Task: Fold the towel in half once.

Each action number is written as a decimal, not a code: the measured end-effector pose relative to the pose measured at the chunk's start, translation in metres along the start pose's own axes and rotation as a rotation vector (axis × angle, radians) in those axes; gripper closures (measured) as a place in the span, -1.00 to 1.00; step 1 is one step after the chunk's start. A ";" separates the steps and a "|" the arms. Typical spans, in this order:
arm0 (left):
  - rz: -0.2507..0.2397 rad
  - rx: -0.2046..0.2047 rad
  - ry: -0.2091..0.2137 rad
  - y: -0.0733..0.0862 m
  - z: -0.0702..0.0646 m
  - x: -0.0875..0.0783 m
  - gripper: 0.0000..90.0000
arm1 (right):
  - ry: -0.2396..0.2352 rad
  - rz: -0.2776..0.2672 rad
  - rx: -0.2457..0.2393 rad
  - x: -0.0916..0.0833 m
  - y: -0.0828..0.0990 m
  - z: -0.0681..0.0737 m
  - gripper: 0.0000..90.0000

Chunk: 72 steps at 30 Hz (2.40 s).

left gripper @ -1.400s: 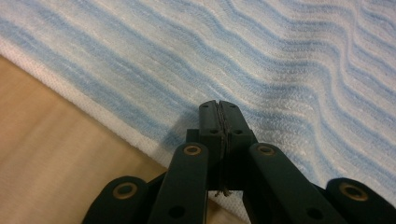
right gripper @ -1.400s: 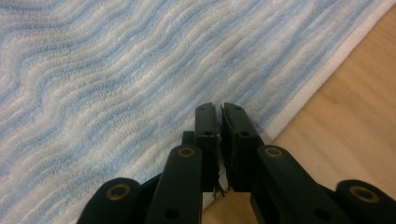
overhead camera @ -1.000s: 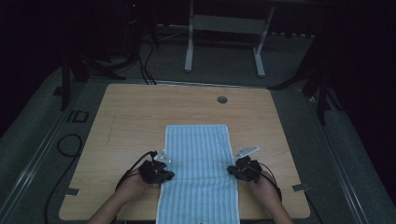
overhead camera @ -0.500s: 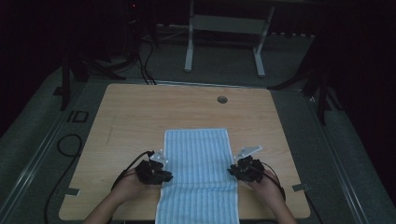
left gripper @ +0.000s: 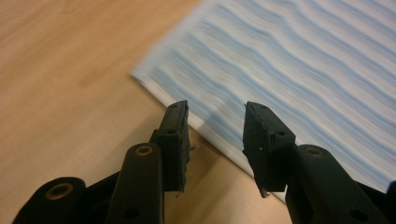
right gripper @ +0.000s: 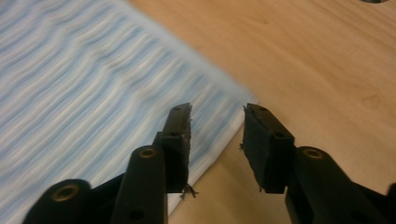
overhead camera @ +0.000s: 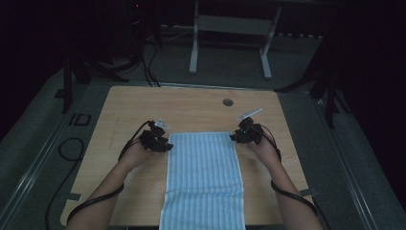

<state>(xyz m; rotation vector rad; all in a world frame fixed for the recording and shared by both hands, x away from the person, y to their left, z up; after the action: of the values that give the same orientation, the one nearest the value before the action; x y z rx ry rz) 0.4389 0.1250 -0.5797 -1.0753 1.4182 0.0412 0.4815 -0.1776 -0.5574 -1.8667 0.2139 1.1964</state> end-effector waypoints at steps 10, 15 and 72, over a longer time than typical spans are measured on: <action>-0.036 -0.057 0.003 -0.013 0.032 0.016 0.29 | 0.059 0.111 0.088 0.041 -0.007 -0.021 0.10; -0.036 -0.037 -0.038 -0.014 0.035 0.022 0.19 | 0.078 0.145 0.082 0.050 -0.006 -0.019 0.13; -0.150 0.045 -0.194 -0.151 0.027 -0.078 0.89 | 0.174 -0.123 0.043 -0.065 -0.134 -0.074 0.87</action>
<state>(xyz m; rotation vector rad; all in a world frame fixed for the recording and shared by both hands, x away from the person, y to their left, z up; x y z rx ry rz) 0.5329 0.1008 -0.4374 -1.1070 1.1573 0.0049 0.5701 -0.1724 -0.4171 -1.9189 0.2154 0.9403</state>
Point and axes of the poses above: each handheld gripper's, and its own axes: x roughly forward along the jaws, y roughly out of its underside, z roughly to its left, the point moved 7 cm from there along x, roughly forward along the jaws, and after that the axes turned 10 degrees about y, right-handed, at the moved point
